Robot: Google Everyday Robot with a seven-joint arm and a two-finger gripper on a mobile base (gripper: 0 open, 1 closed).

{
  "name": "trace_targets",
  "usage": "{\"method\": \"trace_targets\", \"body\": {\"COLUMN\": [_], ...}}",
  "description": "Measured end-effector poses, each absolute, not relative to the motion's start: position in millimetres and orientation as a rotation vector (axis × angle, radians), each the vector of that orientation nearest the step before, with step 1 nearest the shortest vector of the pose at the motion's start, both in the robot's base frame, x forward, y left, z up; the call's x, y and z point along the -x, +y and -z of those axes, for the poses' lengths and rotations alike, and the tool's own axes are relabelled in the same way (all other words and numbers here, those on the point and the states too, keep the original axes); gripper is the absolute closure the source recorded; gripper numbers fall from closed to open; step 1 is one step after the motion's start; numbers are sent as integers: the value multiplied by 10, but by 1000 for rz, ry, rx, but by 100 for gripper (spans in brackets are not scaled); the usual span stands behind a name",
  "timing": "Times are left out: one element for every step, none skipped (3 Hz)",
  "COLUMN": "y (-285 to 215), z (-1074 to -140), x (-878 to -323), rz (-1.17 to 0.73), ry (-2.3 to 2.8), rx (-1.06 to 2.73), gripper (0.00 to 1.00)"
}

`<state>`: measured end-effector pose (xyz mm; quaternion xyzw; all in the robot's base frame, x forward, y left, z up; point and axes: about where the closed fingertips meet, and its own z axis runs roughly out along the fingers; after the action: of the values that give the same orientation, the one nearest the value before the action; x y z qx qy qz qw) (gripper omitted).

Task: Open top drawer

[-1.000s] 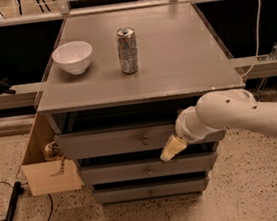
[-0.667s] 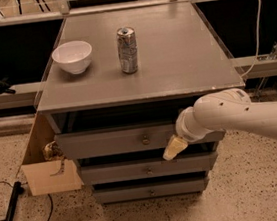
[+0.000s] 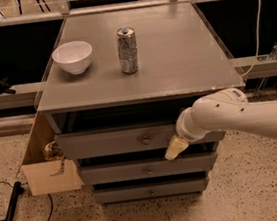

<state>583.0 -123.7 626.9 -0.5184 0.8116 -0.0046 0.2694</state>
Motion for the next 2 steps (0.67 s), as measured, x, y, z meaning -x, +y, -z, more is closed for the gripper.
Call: {"method": "trace_targets", "body": {"y": [-1062,-1062], "z": [-6291,-6291], "x": [-6066,-6066], "rz": [83,83], "ry": [2155,2155], "rx": [1438,1439], "gripper": [0,0]}}
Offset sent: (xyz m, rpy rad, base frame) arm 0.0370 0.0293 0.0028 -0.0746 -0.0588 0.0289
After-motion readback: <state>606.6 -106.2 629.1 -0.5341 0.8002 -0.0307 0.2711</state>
